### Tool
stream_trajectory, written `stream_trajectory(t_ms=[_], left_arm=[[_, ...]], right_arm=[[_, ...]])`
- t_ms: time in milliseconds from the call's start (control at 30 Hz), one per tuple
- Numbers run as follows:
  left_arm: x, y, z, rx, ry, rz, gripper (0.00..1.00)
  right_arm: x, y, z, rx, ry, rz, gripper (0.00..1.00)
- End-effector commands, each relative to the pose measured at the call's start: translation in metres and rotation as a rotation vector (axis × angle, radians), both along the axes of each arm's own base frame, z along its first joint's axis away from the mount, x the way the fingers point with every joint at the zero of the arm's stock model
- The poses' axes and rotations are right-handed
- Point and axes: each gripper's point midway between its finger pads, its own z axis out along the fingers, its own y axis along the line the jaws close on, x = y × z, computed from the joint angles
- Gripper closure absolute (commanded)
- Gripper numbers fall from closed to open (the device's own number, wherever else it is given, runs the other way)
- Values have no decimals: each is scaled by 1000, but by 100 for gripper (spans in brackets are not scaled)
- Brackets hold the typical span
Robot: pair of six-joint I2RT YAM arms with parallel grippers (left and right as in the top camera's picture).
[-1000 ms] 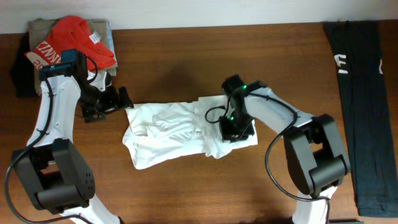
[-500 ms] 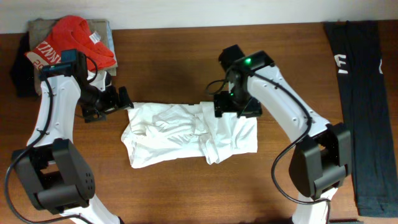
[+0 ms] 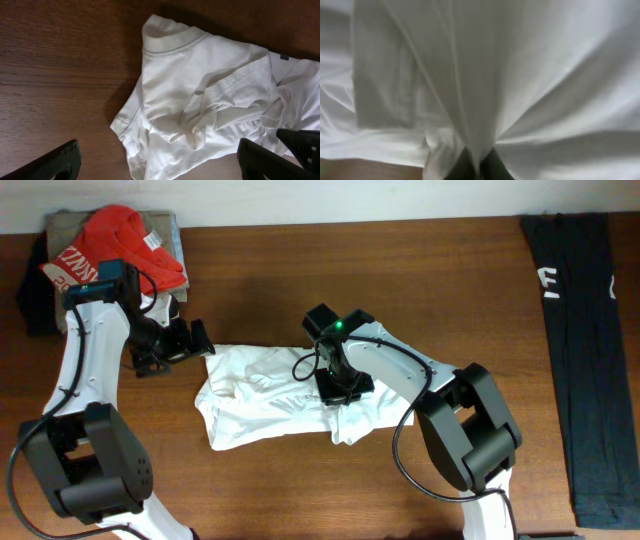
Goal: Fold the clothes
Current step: 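Press the folded right half down, then raise the right gripper away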
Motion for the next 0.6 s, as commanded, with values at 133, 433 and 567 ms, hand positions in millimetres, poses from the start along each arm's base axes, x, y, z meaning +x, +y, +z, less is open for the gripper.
stream_trajectory(t_ms=[133,433,567], left_arm=[[3,1,6,5,-25,0,1],[3,2,6,5,-25,0,1],[2,13,3,70,-13,4,1]], right_arm=[[20,30,33,127,-37,-21,96],[7,63,33,176,-50,35,69],[42,46,95,202,-121,26,6]])
